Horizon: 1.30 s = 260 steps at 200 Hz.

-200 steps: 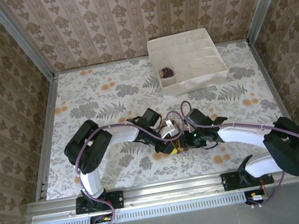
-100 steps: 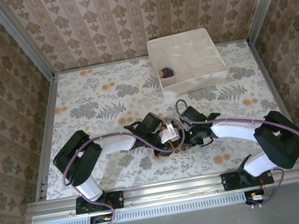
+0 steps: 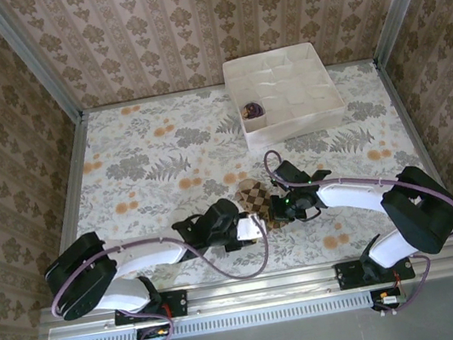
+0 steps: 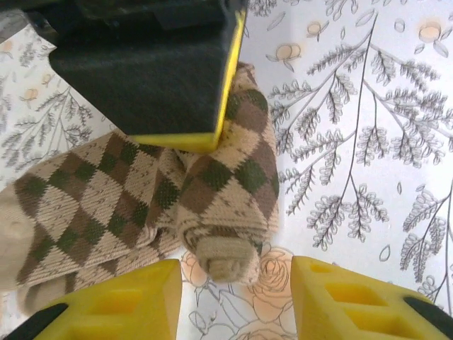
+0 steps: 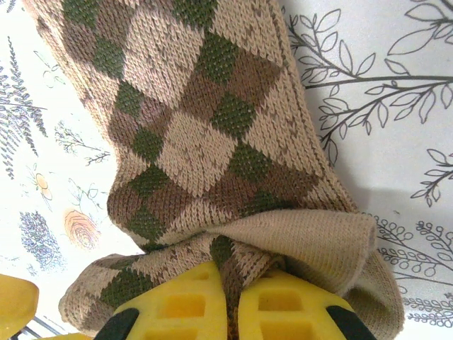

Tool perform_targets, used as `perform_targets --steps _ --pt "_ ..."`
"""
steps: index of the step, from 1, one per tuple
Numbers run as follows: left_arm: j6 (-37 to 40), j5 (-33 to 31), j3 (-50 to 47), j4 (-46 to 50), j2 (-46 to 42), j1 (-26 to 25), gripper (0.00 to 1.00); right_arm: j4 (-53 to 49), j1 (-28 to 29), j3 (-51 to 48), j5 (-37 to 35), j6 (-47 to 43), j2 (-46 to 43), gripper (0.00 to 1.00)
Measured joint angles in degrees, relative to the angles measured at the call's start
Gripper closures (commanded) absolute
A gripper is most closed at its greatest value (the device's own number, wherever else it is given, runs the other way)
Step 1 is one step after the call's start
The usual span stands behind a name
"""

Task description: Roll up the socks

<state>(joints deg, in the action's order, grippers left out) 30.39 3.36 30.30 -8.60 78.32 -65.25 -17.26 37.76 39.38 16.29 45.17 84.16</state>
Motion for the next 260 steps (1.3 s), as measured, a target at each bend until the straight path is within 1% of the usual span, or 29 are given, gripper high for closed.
perform_targets --steps 34,61,79,95,108,121,145,175,207,260 --pt "6.27 -11.72 -4.87 -7.21 -0.46 -6.25 0.56 -1.11 0.00 0.81 0.00 0.00 0.52 1.00" --pt "10.78 -20.90 -5.95 -15.41 2.05 -10.21 0.55 -2.84 0.00 2.36 0.07 -0.07 1.73 1.00" --pt "12.83 -24.35 -7.39 -22.10 4.31 -10.51 0.54 -4.24 0.00 3.43 0.11 -0.22 2.49 1.00" --pt "13.99 -25.05 -9.38 -27.67 6.16 -10.36 0.54 -5.01 0.00 4.04 0.09 -0.24 2.89 1.00" --pt "14.03 -23.50 -10.97 -30.88 7.13 -9.81 0.54 -5.42 0.00 4.33 0.11 -0.24 3.10 1.00" --pt "13.20 -20.28 -12.24 -32.44 6.99 -8.28 0.54 -5.81 0.00 4.74 0.13 -0.24 3.48 1.00" --pt "10.62 -14.34 -12.72 -33.03 5.77 -5.49 0.53 -6.43 0.00 5.35 0.31 -0.44 4.07 1.00" --pt "8.04 -8.17 -12.72 -33.42 4.20 -4.35 0.49 -6.78 -0.33 5.79 0.96 -0.63 4.66 1.00" --pt "4.35 -1.57 -12.55 -30.14 2.62 -2.64 0.47 -6.80 -0.61 5.97 1.66 -1.14 4.98 1.00" --pt "-1.20 4.17 -11.67 -26.47 2.86 1.27 0.46 -6.73 -0.81 6.03 2.27 -1.51 5.22 1.00"
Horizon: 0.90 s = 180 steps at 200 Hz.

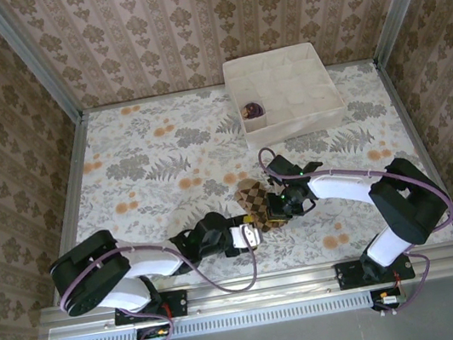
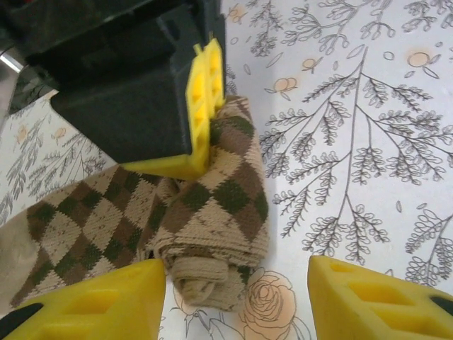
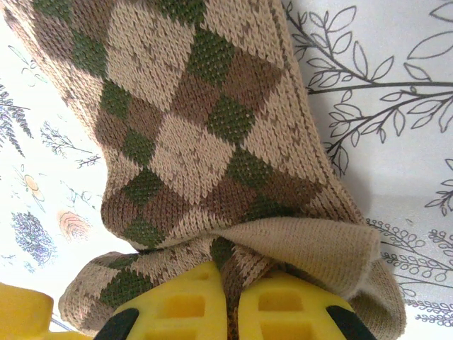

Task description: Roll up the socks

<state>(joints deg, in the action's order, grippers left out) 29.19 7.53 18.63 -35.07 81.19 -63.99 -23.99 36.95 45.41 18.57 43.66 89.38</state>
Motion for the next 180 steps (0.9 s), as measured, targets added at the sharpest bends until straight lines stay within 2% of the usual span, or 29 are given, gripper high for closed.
perform_targets --steps 84,100,138,147,180 --pt "-2.64 5.01 5.38 -0.11 7.54 2.97 0.47 0.15 0.00 -0.11 0.11 0.00 -0.02 1.00" --pt "-2.97 5.75 5.92 -0.13 9.14 3.02 0.56 0.33 -0.04 -0.13 0.20 0.00 -0.02 1.00" --pt "-5.11 9.51 6.97 -0.09 11.02 4.31 0.92 1.03 -0.07 -0.66 0.52 0.00 -0.35 1.00" --pt "-6.08 10.71 6.99 -0.09 10.99 4.90 1.00 1.09 -0.07 -0.87 0.46 0.00 -0.63 0.97" --pt "-7.93 14.64 7.08 0.13 10.99 6.75 1.00 0.94 -0.04 -1.40 -0.02 -0.07 -2.08 0.70"
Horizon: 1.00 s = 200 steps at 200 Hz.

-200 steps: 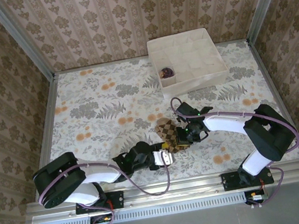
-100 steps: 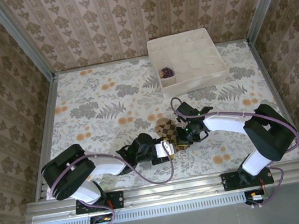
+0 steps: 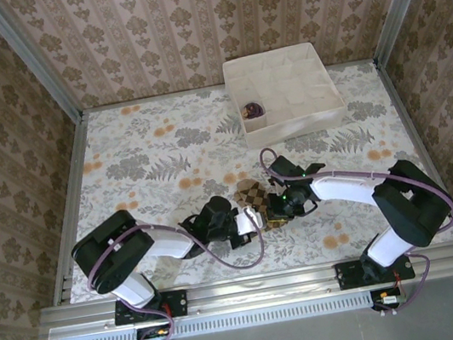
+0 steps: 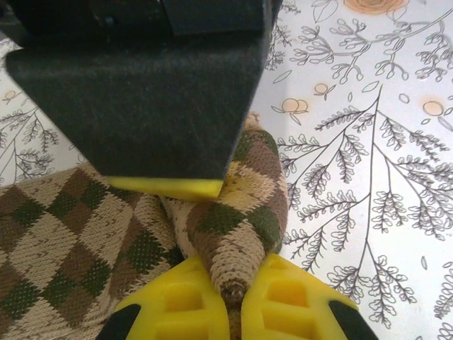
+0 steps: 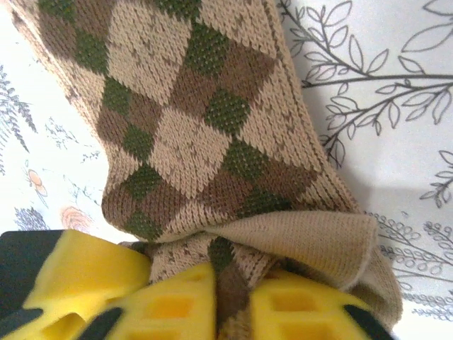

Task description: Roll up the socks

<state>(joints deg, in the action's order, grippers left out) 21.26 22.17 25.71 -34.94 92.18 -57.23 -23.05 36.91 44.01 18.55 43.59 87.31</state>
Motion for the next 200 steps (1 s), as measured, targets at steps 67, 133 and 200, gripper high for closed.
perform_targets --steps 67,133,200 --pt "-2.16 8.72 0.35 3.45 -0.98 3.28 1.00 -8.09 -3.17 4.55 -3.50 -5.64 -4.04 0.68" --pt "-1.92 11.98 0.35 6.71 -3.17 3.32 1.00 -5.42 -1.60 12.13 -0.70 -7.93 12.57 0.90" --pt "-2.08 12.74 0.31 9.44 -8.50 3.28 1.00 -3.85 -0.63 15.93 2.10 -8.09 16.96 0.90"
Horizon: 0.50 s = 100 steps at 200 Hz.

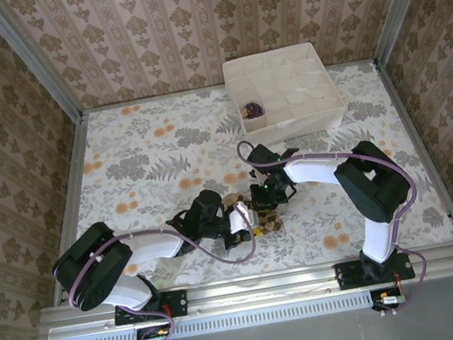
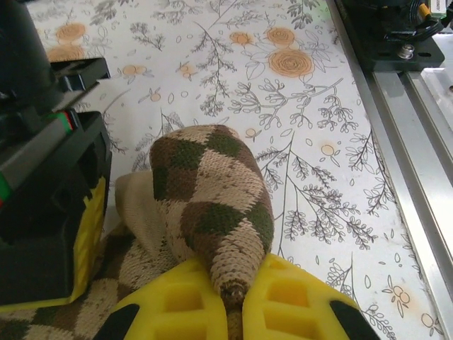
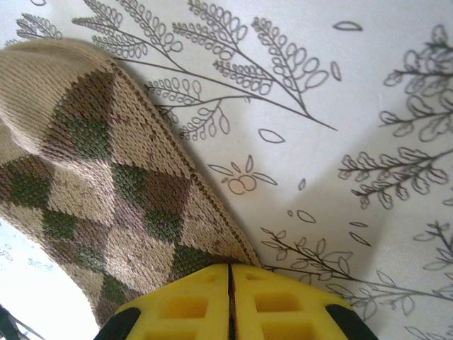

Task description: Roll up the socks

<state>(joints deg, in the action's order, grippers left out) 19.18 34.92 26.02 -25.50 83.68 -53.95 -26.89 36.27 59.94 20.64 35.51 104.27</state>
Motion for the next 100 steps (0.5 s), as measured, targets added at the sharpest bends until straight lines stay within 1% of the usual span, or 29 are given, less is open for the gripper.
perform_targets --steps 21,50,100 --pt "-2.47 0.57 0.00 0.00 1.20 0.00 1.00 0.68 0.00 0.09 0.63 0.02 0.31 0.89" --pt "-7.06 1.36 0.37 -0.33 5.53 0.00 1.00 1.53 -0.26 -0.04 0.90 0.09 0.42 0.89" --pt "-13.99 1.95 7.02 1.05 9.79 0.00 1.00 5.53 -2.40 -2.45 2.36 0.87 -0.26 0.88"
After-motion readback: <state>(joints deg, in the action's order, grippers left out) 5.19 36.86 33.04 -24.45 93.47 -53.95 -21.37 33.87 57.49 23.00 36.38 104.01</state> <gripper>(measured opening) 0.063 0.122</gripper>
